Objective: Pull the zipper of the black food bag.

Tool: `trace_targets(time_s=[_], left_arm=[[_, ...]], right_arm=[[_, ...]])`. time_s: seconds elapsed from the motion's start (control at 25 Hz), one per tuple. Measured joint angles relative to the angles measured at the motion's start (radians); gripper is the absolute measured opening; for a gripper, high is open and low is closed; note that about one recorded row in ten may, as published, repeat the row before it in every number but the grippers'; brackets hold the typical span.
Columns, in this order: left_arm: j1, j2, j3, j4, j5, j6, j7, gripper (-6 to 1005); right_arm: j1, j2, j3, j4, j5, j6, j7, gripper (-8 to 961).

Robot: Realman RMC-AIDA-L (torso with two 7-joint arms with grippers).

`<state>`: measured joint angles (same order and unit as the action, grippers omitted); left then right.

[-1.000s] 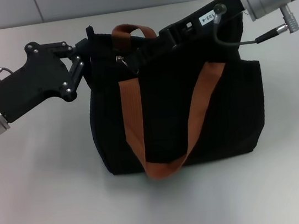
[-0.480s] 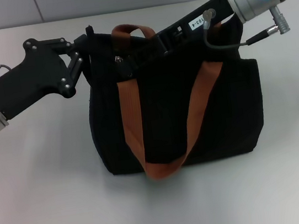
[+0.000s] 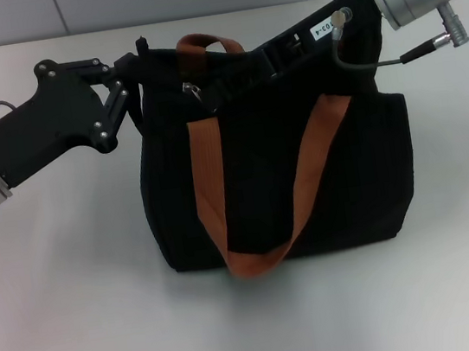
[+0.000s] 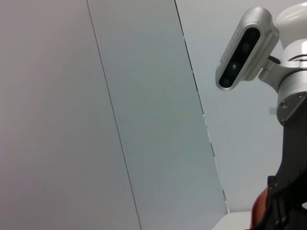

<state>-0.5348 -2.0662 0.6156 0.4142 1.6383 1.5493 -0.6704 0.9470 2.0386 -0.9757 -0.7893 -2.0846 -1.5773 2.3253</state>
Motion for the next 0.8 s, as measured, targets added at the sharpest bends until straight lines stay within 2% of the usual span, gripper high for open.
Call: trace_targets(time_s=[0.4,0.8], left_arm=[[0.0,0.0,-0.001,0.0,0.0,0.021,0.0,28],[0.003,0.0,0.0,0.0,0.0,0.029,0.0,28]], right_arm=[[0.014,0.026,-0.036,-0.01,-0.005,0.018,-0.005,342],[0.011,0.034,-0.029,-0.01,0.003,0.023,0.002,333]])
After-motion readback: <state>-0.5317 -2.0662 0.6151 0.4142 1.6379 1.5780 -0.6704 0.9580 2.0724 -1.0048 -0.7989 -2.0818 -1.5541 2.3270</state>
